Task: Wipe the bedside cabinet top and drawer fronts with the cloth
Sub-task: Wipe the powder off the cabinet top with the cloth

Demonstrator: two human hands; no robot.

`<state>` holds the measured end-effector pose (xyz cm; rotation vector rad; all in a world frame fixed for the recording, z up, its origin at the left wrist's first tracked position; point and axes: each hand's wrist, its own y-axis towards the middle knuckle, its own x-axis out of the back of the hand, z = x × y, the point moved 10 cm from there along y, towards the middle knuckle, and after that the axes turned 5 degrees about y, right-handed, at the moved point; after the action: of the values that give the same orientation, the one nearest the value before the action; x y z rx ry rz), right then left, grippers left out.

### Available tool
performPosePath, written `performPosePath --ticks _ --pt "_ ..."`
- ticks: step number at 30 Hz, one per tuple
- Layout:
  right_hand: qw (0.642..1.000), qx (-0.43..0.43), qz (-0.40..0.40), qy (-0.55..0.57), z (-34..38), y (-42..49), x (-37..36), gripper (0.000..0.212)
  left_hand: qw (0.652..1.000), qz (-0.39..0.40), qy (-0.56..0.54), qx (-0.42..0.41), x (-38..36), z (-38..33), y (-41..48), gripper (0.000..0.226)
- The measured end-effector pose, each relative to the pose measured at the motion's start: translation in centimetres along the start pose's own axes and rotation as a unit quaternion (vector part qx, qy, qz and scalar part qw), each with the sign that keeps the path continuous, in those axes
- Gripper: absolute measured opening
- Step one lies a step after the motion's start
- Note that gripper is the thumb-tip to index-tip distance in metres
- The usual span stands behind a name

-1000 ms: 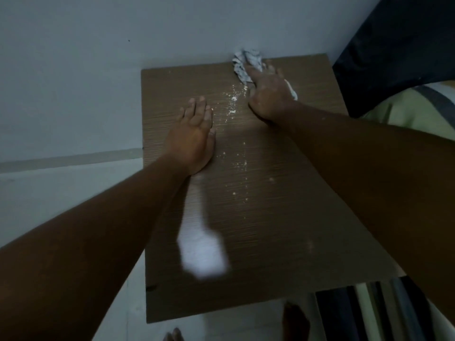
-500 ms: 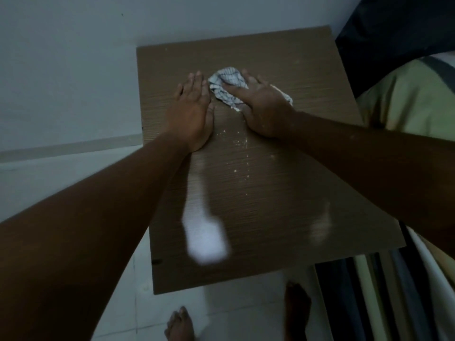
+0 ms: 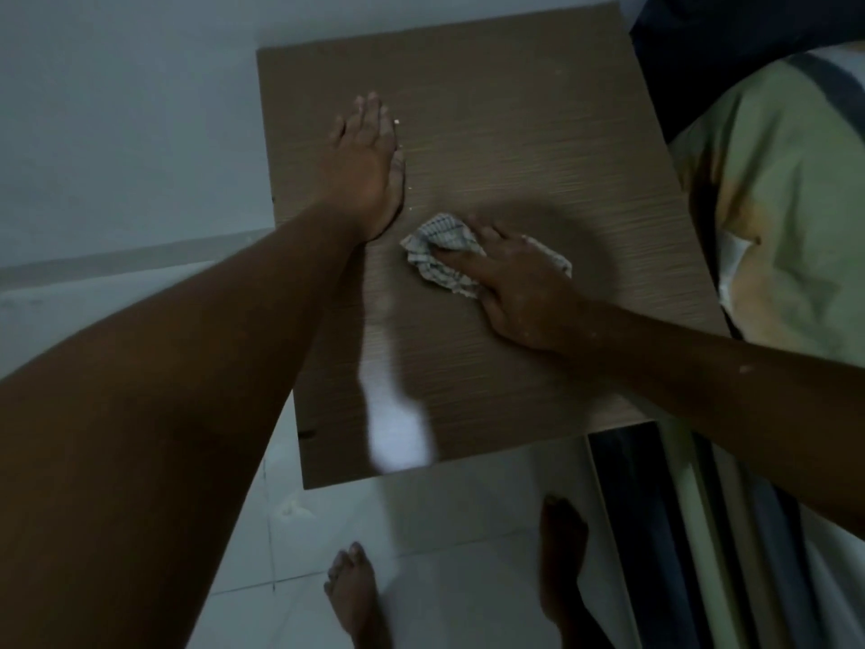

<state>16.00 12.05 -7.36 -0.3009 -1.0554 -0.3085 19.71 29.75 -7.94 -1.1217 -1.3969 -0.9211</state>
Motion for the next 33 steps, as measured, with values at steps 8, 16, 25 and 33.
performPosePath --ticks 8,16,25,33 --pt "0.997 0.071 0.037 -0.01 4.5 -7.7 -4.4 0.057 1.0 0.007 -0.001 0.006 0.4 -0.3 -0.5 0.06" --pt "0.994 0.103 -0.007 -0.041 7.9 -13.6 -5.8 0.055 1.0 0.009 -0.017 0.008 0.3 -0.1 -0.6 0.059" --pt "0.993 0.098 0.07 0.018 9.0 -19.6 -7.5 0.061 1.0 0.007 -0.024 0.016 0.2 0.1 -0.4 0.058" --pt "0.958 -0.067 -0.117 0.254 6.4 -14.0 1.9 0.055 0.997 -0.013 -0.063 0.03 1.3 2.0 -0.8 0.058"
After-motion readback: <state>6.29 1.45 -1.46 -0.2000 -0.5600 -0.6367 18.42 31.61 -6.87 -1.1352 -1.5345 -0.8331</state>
